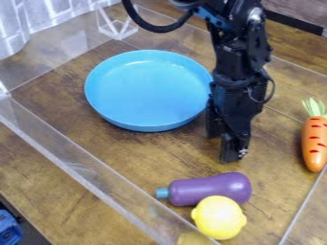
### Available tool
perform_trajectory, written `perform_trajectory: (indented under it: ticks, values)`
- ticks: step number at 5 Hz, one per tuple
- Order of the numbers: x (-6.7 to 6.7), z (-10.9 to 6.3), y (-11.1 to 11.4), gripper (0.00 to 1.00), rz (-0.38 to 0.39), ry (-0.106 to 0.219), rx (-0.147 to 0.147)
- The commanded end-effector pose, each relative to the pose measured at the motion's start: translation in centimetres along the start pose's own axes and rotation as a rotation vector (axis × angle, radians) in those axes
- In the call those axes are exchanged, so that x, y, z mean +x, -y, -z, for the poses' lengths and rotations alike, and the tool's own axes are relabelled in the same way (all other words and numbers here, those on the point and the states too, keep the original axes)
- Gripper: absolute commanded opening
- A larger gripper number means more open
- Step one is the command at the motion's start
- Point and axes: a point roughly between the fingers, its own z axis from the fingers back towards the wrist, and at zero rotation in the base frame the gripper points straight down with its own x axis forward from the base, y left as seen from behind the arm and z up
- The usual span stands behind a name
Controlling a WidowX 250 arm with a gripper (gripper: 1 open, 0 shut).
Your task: Remove the purple eggplant from the blue tray and put it on the table
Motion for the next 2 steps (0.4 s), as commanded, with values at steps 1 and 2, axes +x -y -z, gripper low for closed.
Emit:
perform_trajectory:
  ticks: [1,2]
  values:
    - [0.09,-0.06,0.41,1.0,0.061,0.018,-0.009]
    - [-0.28,-0.08,1.03,1.0,0.072,0.023,-0.011]
